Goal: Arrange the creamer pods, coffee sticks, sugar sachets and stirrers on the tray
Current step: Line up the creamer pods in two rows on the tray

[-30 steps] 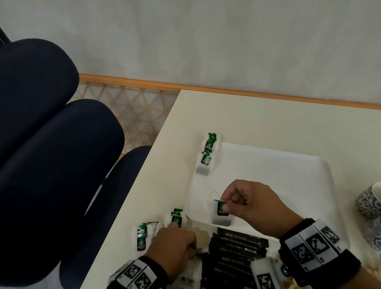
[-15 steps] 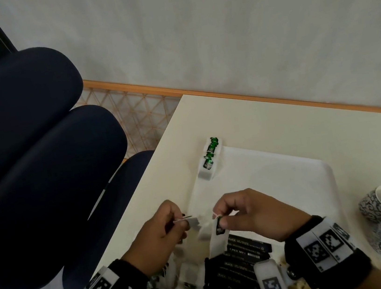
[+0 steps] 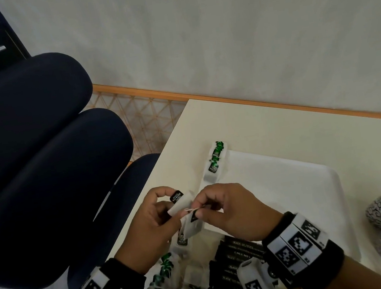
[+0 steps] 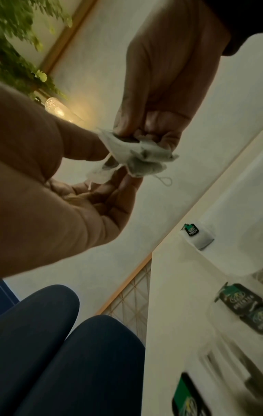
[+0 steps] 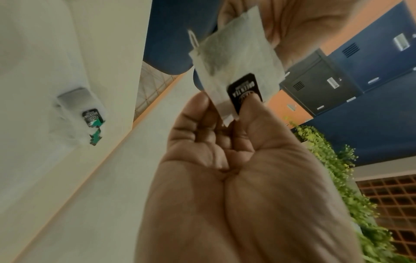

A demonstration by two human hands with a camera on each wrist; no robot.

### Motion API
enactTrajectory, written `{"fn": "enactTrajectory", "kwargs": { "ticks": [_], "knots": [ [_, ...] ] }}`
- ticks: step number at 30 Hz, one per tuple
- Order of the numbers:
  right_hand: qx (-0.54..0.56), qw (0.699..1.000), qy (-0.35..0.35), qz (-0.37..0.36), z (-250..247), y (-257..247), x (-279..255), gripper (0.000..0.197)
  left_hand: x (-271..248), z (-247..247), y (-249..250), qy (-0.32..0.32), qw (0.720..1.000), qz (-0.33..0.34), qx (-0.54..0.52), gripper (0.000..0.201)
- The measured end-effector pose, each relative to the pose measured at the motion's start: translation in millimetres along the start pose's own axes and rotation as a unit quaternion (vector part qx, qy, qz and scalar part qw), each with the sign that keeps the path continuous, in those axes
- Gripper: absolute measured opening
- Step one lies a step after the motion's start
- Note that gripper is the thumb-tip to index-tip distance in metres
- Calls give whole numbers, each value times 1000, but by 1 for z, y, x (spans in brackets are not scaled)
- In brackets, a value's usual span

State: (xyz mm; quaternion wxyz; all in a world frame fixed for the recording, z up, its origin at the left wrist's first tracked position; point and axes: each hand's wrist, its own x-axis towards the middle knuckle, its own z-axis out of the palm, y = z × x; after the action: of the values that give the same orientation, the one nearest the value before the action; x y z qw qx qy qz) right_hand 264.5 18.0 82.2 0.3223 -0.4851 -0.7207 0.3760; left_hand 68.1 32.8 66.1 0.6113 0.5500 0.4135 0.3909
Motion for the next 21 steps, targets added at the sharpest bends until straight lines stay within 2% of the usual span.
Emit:
{"fn": "enactTrajectory", "kwargs": {
  "ticks": [4,5,8,9,12,13,14,17,19,21],
  "knots": [
    [-33,999,17,-39,3,3,-2,9,2,-12,0,22,997,-46,-61,64],
    [-41,998,15,-47,4,3,-3,9,4,-14,1,29,994,-57,-87,62],
    [-57,997,10,-59,7,4,-4,9,9,-17,6,38,984,-74,-157,37],
    [-60,996,11,-60,7,4,-4,10,10,-19,6,37,982,-77,-169,41],
    [-66,996,24,-61,7,3,-4,12,11,-24,5,22,981,-68,-180,83],
    [-67,996,26,-59,6,3,-3,11,11,-23,6,25,983,-67,-167,90],
    [-67,996,26,-59,6,4,-3,11,11,-23,6,32,986,-63,-150,89],
    [-81,994,25,-72,4,5,-3,10,10,-17,11,69,993,-28,-88,62],
    [-97,992,29,-78,3,3,-3,10,10,-15,12,85,996,8,-18,49],
    [-96,991,36,-84,0,-2,-3,10,8,-11,14,81,994,46,63,45]
  ]
}}
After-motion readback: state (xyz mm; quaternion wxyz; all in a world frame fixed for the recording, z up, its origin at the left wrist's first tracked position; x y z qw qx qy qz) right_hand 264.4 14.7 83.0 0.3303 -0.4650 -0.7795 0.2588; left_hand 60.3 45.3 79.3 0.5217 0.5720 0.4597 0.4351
